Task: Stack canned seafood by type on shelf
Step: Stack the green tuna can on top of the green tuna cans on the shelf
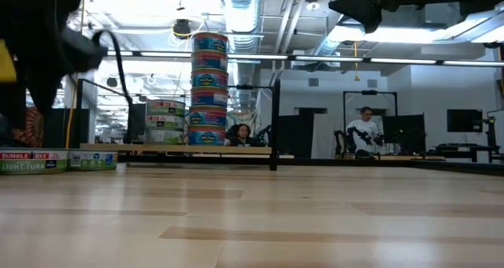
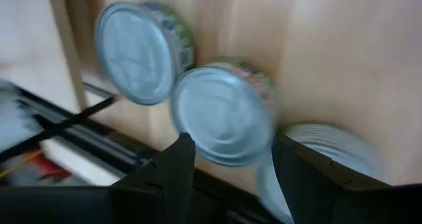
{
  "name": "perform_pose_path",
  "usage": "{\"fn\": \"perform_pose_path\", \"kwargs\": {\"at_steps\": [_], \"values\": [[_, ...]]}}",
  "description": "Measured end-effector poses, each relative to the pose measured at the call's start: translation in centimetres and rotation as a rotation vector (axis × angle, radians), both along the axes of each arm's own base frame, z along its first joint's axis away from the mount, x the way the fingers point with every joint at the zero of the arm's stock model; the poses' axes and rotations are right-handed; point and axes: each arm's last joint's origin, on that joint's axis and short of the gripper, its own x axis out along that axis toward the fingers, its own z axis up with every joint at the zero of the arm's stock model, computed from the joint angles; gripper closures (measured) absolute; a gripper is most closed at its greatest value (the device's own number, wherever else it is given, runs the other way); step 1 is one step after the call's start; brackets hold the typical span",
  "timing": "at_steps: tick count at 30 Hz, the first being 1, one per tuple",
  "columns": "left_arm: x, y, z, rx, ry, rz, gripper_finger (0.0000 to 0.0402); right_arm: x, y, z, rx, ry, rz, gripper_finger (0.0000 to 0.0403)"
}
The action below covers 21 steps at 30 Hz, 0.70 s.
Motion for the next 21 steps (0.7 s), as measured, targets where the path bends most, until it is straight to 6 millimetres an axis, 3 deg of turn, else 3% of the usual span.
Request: {"fn": "perform_pose_path", "kwargs": {"at_steps": [6,14,17,21], "values": [[0.0,0.9,-3.1,0.146,0.142,-0.112,0.0210,0.0,0.2,0.0,-0.009,0.002,0.012,0.0072],[0.0,1.1,-6.2,0.135,0.228,-0.262,0.0210,0.0,0.4,0.1,-0.026,-0.008,0.019,0.0072],[1.2,0.8,-6.2,0.201,0.107,-0.315,0.0210,0.0,0.4,0.2,-0.027,-0.014,0.018,0.0072],[4.2,-0.5,-5.3,0.234,-0.192,-0.360,0.0210,0.0,0.4,0.2,-0.029,-0.018,0.019,0.0072]]}}
